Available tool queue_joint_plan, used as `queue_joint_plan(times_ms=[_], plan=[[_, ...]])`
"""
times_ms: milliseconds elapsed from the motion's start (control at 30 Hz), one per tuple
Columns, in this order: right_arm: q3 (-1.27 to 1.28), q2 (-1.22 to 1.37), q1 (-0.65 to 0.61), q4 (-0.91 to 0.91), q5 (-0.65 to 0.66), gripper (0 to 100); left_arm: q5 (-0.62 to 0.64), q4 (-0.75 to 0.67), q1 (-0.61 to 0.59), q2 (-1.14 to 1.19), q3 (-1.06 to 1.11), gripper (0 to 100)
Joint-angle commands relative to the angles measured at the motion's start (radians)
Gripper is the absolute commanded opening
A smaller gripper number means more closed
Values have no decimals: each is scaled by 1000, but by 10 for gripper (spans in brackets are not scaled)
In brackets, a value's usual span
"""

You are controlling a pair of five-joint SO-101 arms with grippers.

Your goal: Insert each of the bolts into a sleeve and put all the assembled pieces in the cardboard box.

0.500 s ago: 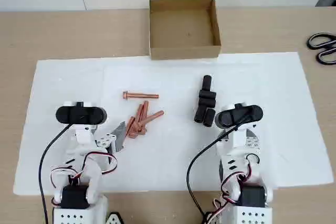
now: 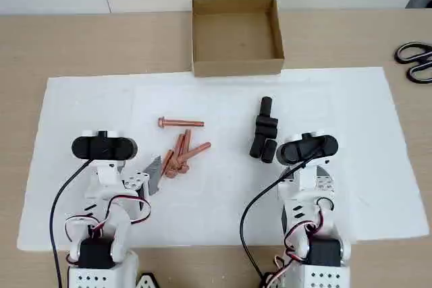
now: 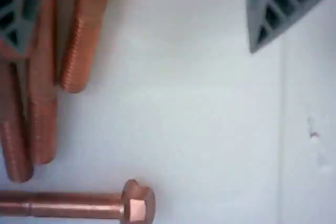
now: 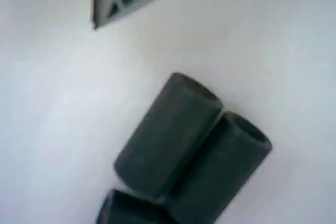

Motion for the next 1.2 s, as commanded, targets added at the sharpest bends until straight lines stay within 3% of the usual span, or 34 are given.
queue_joint_plan(times_ms=[0, 1000, 1167], plan=[[2, -13, 2, -16, 3, 177, -3, -20, -3, -9, -7, 260], [8, -13, 5, -35, 9, 177, -3, -20, -3, -9, -7, 260], [-71, -12, 119, 28, 103, 177, -3, -20, -3, -9, -7, 260]])
